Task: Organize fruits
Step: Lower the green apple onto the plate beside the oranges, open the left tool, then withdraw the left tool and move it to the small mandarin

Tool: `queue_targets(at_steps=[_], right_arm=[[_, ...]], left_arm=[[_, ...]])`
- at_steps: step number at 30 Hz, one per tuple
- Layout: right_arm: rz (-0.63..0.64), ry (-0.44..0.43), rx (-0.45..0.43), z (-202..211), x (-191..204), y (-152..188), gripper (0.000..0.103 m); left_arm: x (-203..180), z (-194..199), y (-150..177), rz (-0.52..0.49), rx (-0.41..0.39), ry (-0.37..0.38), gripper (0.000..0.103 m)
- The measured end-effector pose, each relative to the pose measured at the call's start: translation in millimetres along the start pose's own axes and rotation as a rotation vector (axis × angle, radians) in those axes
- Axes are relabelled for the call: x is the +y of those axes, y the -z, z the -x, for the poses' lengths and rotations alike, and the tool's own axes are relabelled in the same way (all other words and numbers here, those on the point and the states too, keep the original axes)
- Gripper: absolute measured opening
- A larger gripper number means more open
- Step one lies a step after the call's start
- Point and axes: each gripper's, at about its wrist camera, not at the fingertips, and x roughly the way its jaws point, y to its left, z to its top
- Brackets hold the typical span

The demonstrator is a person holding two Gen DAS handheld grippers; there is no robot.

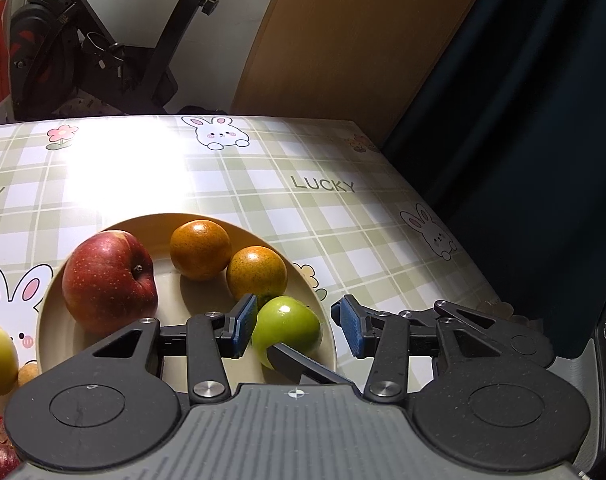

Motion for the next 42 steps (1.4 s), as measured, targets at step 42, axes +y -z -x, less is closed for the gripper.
queue_targets(at_steps=[42], right_arm=[[0.100,-0.210,-0.105,48,121,-36,0.051]], left_arm=[[95,234,54,0.098,-0.260,-0.382,0.049]])
